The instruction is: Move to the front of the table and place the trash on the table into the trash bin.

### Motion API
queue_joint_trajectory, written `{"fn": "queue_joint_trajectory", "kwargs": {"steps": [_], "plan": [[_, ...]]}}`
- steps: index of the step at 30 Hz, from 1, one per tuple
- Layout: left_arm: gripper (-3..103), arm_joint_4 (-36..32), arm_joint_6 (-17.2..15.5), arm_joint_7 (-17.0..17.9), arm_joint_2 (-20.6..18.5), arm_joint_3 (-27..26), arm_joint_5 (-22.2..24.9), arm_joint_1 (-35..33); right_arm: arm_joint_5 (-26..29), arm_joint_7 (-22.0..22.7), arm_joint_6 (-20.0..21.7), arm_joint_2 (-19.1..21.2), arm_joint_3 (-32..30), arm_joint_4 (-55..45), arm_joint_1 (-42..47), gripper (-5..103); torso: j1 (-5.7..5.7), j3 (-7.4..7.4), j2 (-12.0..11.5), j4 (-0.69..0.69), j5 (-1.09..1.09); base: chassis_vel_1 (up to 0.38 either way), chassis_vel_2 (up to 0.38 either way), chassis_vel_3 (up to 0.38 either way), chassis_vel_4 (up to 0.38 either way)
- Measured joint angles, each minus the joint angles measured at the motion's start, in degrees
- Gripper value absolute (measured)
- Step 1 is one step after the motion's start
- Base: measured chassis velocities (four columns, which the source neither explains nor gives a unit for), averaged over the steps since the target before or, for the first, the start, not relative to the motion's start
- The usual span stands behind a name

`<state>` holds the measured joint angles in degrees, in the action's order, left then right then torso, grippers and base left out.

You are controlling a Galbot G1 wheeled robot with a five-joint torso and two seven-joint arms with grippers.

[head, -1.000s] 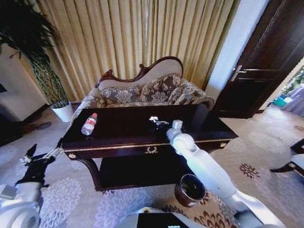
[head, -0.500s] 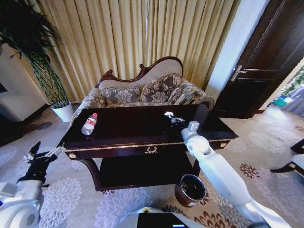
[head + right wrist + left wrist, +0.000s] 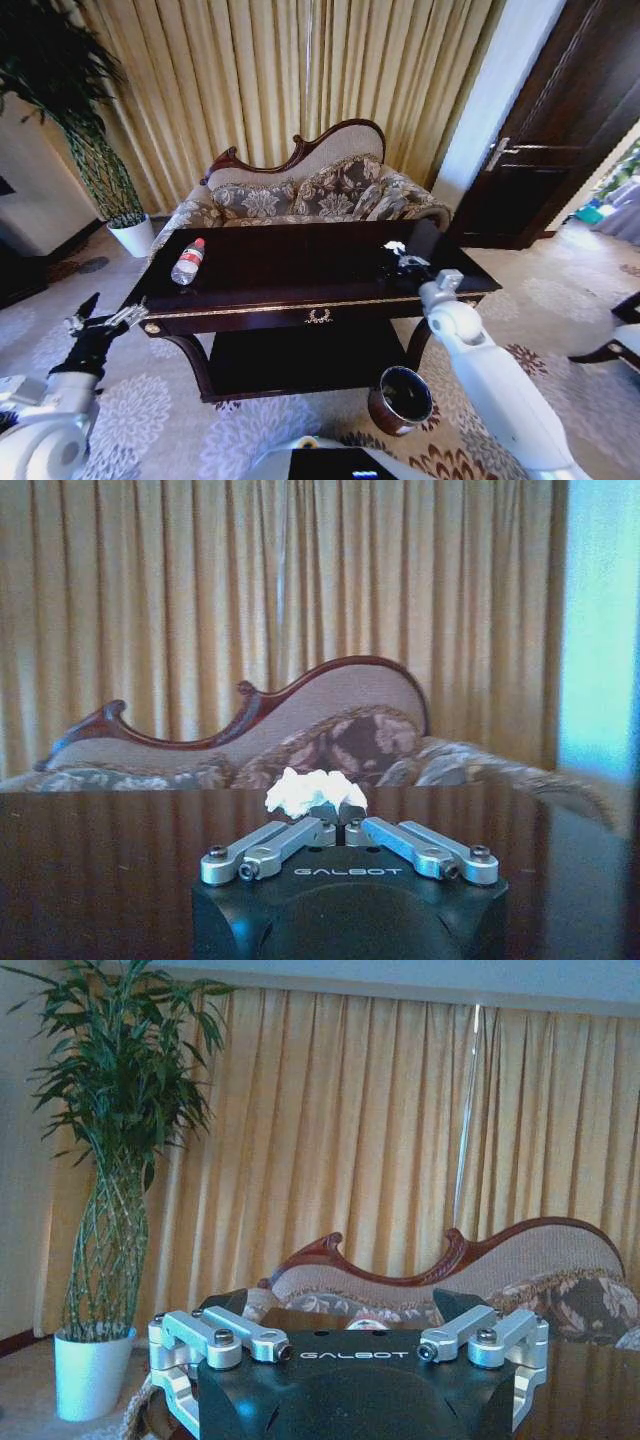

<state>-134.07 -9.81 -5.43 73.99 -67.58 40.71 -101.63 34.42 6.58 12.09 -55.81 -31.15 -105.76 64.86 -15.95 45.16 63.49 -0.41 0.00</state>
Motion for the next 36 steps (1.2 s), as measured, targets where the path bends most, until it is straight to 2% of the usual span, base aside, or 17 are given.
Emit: {"fn": "queue_joint_trajectory", "kwargs": {"steps": [3, 10, 36], "plan": [[100, 0.56, 0.01, -0.19, 0.02, -0.1, -0.07, -0.28, -0.98, -0.92, -0.47, -0.47, -3.61, -2.28, 4.39, 0, 0.0, 0.0, 0.0, 0.0, 0.01, 0.0, 0.0, 0.0, 0.0], [100, 0.83, 0.02, -0.07, -0.16, 0.04, -0.13, 0.03, -2.51, -1.5, -0.94, -1.64, -7.83, -6.19, 9.67, 0, 0.0, 0.0, 0.0, 0.0, -0.01, 0.0, 0.0, 0.0, 0.0], [100, 0.62, 0.27, -0.01, 0.09, -0.35, -0.28, -0.69, -1.96, -1.31, -0.74, -3.22, -4.63, -8.86, 11.22, 0, 0.0, 0.0, -0.01, 0.0, -0.01, 0.0, 0.0, 0.0, 0.0]]}}
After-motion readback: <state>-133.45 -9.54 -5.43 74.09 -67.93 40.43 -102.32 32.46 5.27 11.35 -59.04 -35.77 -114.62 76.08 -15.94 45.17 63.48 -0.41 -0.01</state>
